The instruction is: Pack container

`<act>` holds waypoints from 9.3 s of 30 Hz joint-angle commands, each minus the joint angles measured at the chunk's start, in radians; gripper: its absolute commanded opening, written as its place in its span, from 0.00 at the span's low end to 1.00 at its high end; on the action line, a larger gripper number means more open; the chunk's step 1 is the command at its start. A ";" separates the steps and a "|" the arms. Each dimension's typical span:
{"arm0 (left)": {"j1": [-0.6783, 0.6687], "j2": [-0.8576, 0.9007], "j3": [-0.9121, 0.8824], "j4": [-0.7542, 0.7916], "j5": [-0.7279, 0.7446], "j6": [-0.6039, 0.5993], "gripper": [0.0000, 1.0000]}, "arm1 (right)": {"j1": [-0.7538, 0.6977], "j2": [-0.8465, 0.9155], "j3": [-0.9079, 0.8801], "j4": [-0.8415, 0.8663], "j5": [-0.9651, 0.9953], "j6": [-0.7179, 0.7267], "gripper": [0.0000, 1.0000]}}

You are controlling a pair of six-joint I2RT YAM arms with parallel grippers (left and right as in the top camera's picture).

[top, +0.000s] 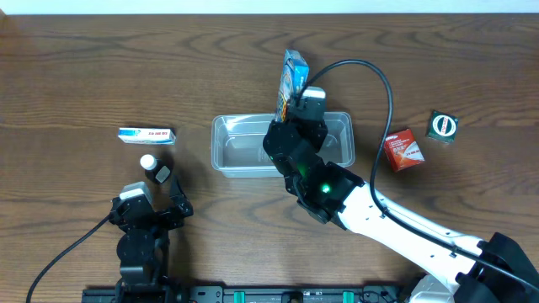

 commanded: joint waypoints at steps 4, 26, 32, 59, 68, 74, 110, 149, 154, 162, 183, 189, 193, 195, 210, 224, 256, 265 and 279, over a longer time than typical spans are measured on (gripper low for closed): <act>0.006 -0.006 -0.015 -0.030 -0.001 -0.002 0.98 | 0.040 -0.004 0.023 -0.046 0.039 -0.126 0.01; 0.005 -0.006 -0.015 -0.030 -0.001 -0.002 0.98 | 0.023 0.002 0.022 -0.127 0.061 -0.126 0.03; 0.006 -0.006 -0.015 -0.030 -0.001 -0.002 0.98 | 0.015 0.003 0.022 -0.135 0.061 -0.127 0.29; 0.006 -0.006 -0.015 -0.030 -0.001 -0.002 0.98 | 0.011 -0.047 0.022 -0.205 -0.157 -0.285 0.40; 0.006 -0.006 -0.015 -0.030 -0.001 -0.002 0.98 | -0.026 -0.096 0.022 -0.380 -0.160 -0.128 0.24; 0.006 -0.006 -0.015 -0.030 -0.001 -0.002 0.98 | -0.044 -0.092 0.022 -0.438 -0.235 -0.038 0.27; 0.005 -0.006 -0.015 -0.030 -0.001 -0.002 0.98 | -0.053 -0.050 0.023 -0.369 -0.261 -0.328 0.09; 0.005 -0.006 -0.015 -0.030 -0.001 -0.002 0.98 | -0.139 -0.183 0.023 -0.523 -0.297 -1.435 0.01; 0.006 -0.006 -0.015 -0.030 -0.001 -0.002 0.98 | -0.154 -0.183 0.023 -0.523 -0.372 -1.445 0.01; 0.006 -0.006 -0.015 -0.030 -0.001 -0.002 0.98 | -0.156 -0.183 0.023 -0.523 -0.389 -1.461 0.01; 0.006 -0.006 -0.015 -0.030 -0.001 -0.002 0.98 | -0.248 -0.183 0.023 -0.521 -0.520 -1.510 0.11; 0.006 -0.006 -0.015 -0.029 -0.001 -0.002 0.98 | -0.248 -0.183 0.023 -0.512 -0.520 -1.509 0.30; 0.006 -0.006 -0.015 -0.030 -0.001 -0.002 0.98 | -0.248 -0.183 0.023 -0.511 -0.520 -1.509 0.31; 0.006 -0.006 -0.015 -0.030 -0.001 -0.002 0.98 | -0.247 -0.183 0.023 -0.511 -0.526 -1.508 0.33; 0.006 -0.006 -0.015 -0.030 -0.001 -0.002 0.98 | -0.246 -0.183 0.023 -0.502 -0.980 -1.178 0.99; 0.005 -0.006 -0.015 -0.030 -0.001 -0.002 0.98 | -0.344 -0.175 0.063 -0.478 -0.567 -0.427 0.98; 0.006 -0.006 -0.015 -0.030 -0.001 -0.002 0.98 | -0.369 0.033 0.109 -0.391 -0.807 -0.303 0.91; 0.005 -0.006 -0.015 -0.030 -0.001 -0.002 0.98 | -0.369 0.084 0.109 -0.380 -0.807 -0.270 0.58; 0.006 -0.006 -0.015 -0.030 -0.001 -0.002 0.98 | -0.369 0.163 0.109 -0.309 -0.778 -0.261 0.33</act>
